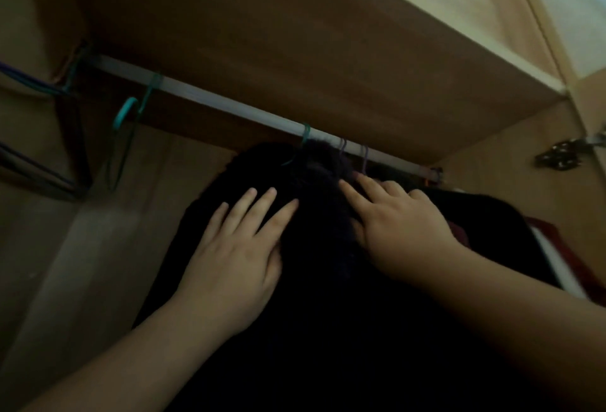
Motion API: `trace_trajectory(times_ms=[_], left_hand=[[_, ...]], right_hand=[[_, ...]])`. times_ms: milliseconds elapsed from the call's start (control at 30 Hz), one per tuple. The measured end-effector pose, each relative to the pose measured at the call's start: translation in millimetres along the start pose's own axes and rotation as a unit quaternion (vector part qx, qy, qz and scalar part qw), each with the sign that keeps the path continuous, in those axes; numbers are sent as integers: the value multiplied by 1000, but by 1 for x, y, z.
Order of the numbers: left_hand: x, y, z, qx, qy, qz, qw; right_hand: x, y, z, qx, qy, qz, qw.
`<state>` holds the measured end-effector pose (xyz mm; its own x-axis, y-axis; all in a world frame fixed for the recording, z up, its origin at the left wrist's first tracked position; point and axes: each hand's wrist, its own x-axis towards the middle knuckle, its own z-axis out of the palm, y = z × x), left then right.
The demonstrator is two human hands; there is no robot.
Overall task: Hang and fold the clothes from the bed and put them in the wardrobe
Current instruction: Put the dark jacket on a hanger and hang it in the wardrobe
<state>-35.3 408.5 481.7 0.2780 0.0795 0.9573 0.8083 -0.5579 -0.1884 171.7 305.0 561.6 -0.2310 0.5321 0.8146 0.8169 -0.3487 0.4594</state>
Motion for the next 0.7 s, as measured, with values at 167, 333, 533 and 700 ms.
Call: trace_trajectory(times_ms=[167,333,533,700], left_hand=[[-27,54,-32,-93,-1,-6,996],[-63,141,-42,-96,-74,29,992],[-121,294,-70,-182,-168,75,966],[-196,459,-124,-288,-195,151,925]], right_hand=[[-84,16,-7,19,-52,1,998],[-189,38,-25,49,-97,37,993],[-379,103,-82,2,-136,92,986],[-576,171,-167,-68,-228,178,955]])
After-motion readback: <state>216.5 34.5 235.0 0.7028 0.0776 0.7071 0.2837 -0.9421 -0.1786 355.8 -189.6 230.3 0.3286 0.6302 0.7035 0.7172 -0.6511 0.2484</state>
